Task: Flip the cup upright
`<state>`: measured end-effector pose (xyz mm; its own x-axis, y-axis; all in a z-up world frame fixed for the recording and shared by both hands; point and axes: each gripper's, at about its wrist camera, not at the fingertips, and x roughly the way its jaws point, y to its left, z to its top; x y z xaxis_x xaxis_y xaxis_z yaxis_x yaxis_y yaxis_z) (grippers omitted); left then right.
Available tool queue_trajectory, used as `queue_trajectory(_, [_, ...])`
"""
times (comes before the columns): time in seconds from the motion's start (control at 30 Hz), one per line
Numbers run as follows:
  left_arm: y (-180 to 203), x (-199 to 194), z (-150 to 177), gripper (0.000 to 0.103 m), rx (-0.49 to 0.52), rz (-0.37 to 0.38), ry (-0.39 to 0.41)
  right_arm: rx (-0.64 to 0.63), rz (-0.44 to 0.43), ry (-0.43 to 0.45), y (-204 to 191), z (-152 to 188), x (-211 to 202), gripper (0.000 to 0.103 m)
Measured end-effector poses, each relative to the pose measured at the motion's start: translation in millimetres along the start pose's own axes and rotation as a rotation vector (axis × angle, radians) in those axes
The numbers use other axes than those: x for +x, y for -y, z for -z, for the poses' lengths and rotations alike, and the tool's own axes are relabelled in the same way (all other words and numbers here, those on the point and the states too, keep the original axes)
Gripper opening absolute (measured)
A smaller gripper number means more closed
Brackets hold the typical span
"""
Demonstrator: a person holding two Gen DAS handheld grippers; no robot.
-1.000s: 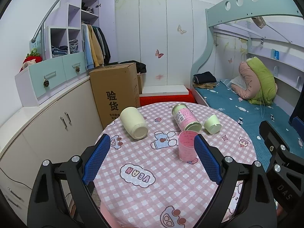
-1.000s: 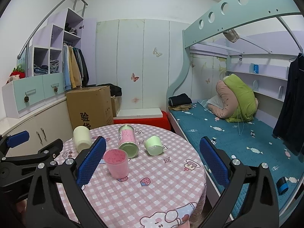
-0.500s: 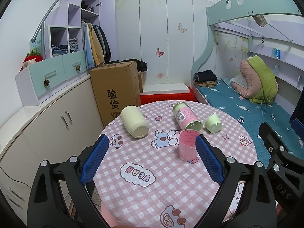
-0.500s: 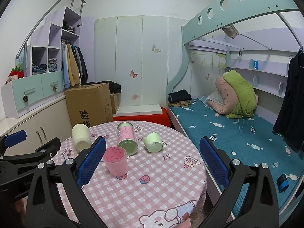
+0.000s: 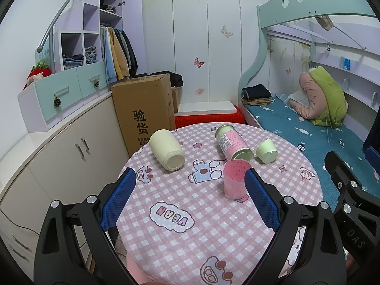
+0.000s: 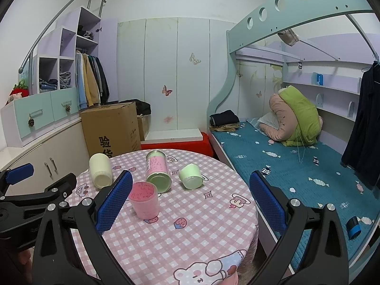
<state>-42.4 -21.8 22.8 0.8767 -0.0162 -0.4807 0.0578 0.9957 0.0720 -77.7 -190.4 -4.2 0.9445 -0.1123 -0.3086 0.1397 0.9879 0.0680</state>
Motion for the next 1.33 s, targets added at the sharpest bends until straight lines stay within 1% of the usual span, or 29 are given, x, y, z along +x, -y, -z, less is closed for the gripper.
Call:
queue_trajectory(0.77, [-0.4,1.4,0.7,0.093,0.006,-0.002,0.003,-0.003,0.006,-0.009,-2.1,1.5,2.3,0.095])
queue_trajectory(0.93, [-0.5,0.8,0.5,0.093,0.002,0.017,0.010,-0.002,0.008,-0.008,-1.4,1.6,3.0,0.095])
queue_trajectory(1.1, [2.4,2.9,-0.7,0.093,0.014,0.012,-0.008,-0.002,0.015,-0.015,-1.6,2.1,6.0,0.095])
queue_trajectory(1.33, [1.9,5.3,-3.0,0.093,0.017,0.014,-0.013,0.000,0.016,-0.020,-1.0,2.8,8.4,0.095])
